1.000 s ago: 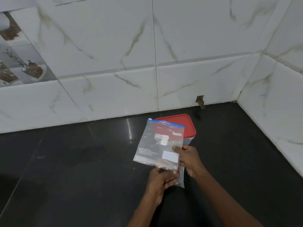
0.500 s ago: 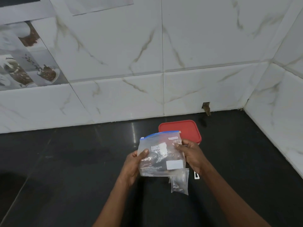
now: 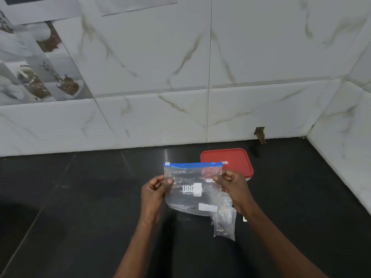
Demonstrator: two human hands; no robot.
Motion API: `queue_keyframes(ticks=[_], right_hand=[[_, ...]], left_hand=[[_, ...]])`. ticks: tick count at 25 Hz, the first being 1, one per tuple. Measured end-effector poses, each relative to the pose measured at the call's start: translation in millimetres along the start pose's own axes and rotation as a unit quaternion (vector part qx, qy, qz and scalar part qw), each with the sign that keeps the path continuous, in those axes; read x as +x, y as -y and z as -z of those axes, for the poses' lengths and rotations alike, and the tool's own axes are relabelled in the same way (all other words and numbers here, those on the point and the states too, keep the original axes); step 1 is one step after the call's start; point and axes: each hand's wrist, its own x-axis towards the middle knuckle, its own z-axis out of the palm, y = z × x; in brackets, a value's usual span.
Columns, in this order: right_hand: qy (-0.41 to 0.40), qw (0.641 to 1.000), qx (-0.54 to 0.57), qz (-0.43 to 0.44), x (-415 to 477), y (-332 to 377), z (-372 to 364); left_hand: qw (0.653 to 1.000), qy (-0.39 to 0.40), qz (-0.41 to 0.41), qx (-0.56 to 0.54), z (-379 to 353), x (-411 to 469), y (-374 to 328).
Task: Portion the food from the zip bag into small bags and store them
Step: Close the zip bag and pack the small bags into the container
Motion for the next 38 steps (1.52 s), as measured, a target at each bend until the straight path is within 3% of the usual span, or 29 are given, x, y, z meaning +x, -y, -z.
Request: queue_keyframes(ticks=[4,10,14,17,19,21,23,27,30,32,33,36,38], right_hand=[[0.012,1.000,-0.003,0.010,2.3,7.9,-1.1],[0.016,1.000,-0.027,0.003,10.8,8.7,-3.9],[-0.028,0.993,-0.111,0.034,10.8,27.2,-9.7],[-0.093,0.933,-0.272,0.218,6.9,47.9,-29.8],[0.008,0.882,-0.361,0.305,7.2,58.5,-56.2],[0.114,0.828,-0.463,0.296,13.9,61.1,-86.4],[0.165,0.797,-0.520,0.261,22.5,63.5,-107.0],[0.192,0.796,-0.515,0.252,27.3,69.0,-118.2],[0.197,0.837,-0.446,0.247,23.0,68.7,-117.8],[0.207,0.846,-0.432,0.233,23.1,66.9,-118.2],[0.209,0.829,-0.462,0.236,24.4,64.6,-118.8],[0.194,0.696,-0.636,0.270,23.9,53.4,-124.3],[0.168,0.640,-0.691,0.291,25.1,47.4,-120.8]], left_hand=[[0.999,-0.011,-0.022,-0.039,1.0,0.9,-6.5],[0.998,-0.027,-0.051,0.003,6.0,6.7,-11.0],[0.998,-0.027,-0.054,0.017,6.6,6.3,-15.3],[0.997,-0.025,-0.064,0.030,4.3,4.4,-16.7],[0.997,-0.026,-0.062,0.028,2.5,3.9,-14.4],[0.997,-0.019,-0.065,0.029,2.1,3.8,-10.5],[0.997,-0.010,-0.070,0.037,3.0,3.4,-9.4],[0.993,-0.032,-0.096,0.059,3.4,1.2,-18.5],[0.989,-0.043,-0.127,0.068,6.5,-0.2,-21.5],[0.986,-0.036,-0.139,0.084,9.7,1.3,-20.2],[0.985,-0.034,-0.141,0.093,9.8,2.2,-18.5],[0.982,-0.043,-0.147,0.114,5.0,2.6,-12.4],[0.980,-0.058,-0.151,0.114,4.7,1.7,-9.9]])
